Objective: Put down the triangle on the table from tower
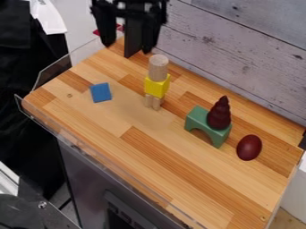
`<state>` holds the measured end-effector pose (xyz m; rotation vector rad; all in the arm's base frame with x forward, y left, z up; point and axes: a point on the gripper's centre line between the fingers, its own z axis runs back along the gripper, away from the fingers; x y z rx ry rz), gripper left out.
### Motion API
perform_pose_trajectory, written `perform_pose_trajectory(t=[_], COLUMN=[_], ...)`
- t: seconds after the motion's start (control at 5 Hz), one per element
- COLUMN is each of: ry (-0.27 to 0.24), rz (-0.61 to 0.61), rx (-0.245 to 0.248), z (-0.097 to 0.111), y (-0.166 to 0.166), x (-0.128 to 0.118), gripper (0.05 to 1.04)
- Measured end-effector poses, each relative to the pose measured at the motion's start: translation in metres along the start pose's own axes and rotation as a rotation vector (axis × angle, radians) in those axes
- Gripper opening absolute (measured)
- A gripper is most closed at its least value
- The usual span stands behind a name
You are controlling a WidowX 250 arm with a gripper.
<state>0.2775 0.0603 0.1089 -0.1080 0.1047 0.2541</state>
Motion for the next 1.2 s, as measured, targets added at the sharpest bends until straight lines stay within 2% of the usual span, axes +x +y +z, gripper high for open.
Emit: perform_pose_trajectory(t=[0.2, 0.4, 1.2], ry=[0.012, 0.06, 0.059], rz=[-0.023, 0.001, 0.009], rx=[0.023, 0.062, 0.062], z=[-0.0072, -0.0151, -0.0146], y=[-0.0045, -0.0048, -0.0049], x=[-0.0004, -0.002, -0.0021], gripper=[0.998, 0.998, 0.998])
